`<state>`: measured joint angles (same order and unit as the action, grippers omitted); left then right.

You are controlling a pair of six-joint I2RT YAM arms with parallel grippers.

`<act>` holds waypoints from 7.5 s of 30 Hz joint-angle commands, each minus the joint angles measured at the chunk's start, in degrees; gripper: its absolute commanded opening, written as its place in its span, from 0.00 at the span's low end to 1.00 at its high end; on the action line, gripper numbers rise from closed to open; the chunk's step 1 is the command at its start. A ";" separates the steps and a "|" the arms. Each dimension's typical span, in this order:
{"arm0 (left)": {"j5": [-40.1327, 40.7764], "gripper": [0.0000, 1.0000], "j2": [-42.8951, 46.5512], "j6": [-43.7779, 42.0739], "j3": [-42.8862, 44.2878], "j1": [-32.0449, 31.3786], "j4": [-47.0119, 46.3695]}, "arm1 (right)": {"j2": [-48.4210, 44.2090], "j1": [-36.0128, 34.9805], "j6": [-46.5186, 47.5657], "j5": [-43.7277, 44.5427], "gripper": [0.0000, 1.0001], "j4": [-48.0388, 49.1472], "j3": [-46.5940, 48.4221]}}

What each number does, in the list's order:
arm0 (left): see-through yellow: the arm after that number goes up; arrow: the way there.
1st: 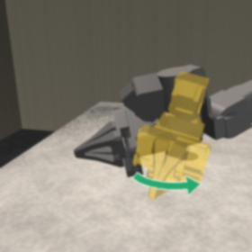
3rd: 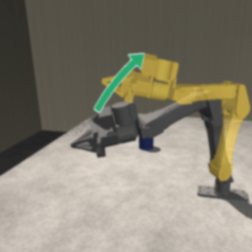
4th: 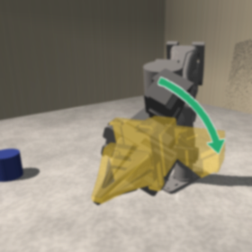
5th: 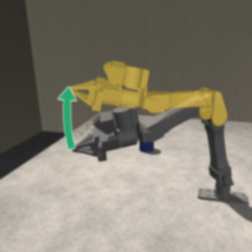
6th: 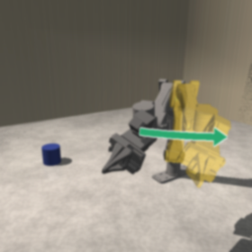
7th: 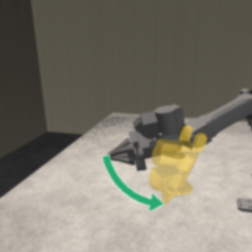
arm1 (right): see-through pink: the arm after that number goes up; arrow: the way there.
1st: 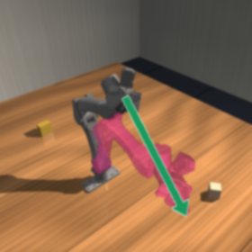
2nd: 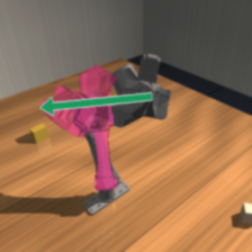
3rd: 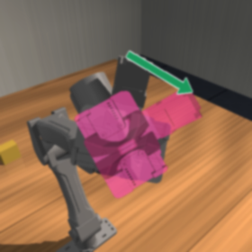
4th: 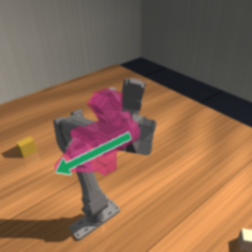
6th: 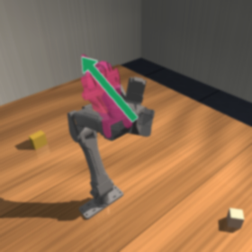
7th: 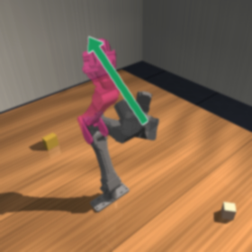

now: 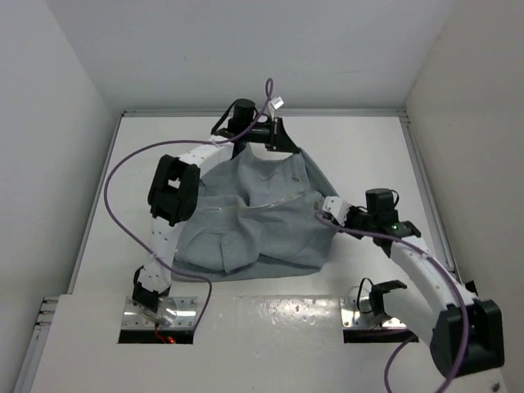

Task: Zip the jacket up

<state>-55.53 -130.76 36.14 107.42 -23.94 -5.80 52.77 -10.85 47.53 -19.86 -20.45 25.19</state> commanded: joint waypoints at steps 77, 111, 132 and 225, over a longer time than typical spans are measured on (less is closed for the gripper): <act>31.62 0.00 40.23 -68.04 -47.47 -16.40 -8.70 | 59.82 8.48 -2.70 -66.80 0.21 -80.54 58.48; 36.98 0.00 44.18 -66.46 -50.63 -17.54 -13.70 | 60.25 8.48 -1.82 -68.91 0.08 -80.45 62.09; 10.63 0.53 37.61 -47.74 -32.46 -15.52 3.07 | 51.82 9.97 9.16 -62.32 0.00 -80.54 62.52; 11.76 0.00 43.40 -67.69 -38.77 -16.66 0.88 | 47.95 13.40 3.01 -61.18 0.30 -80.45 60.42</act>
<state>-41.25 -87.77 -32.03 65.95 -41.10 -2.15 103.15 3.18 50.15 -80.99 -78.06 86.06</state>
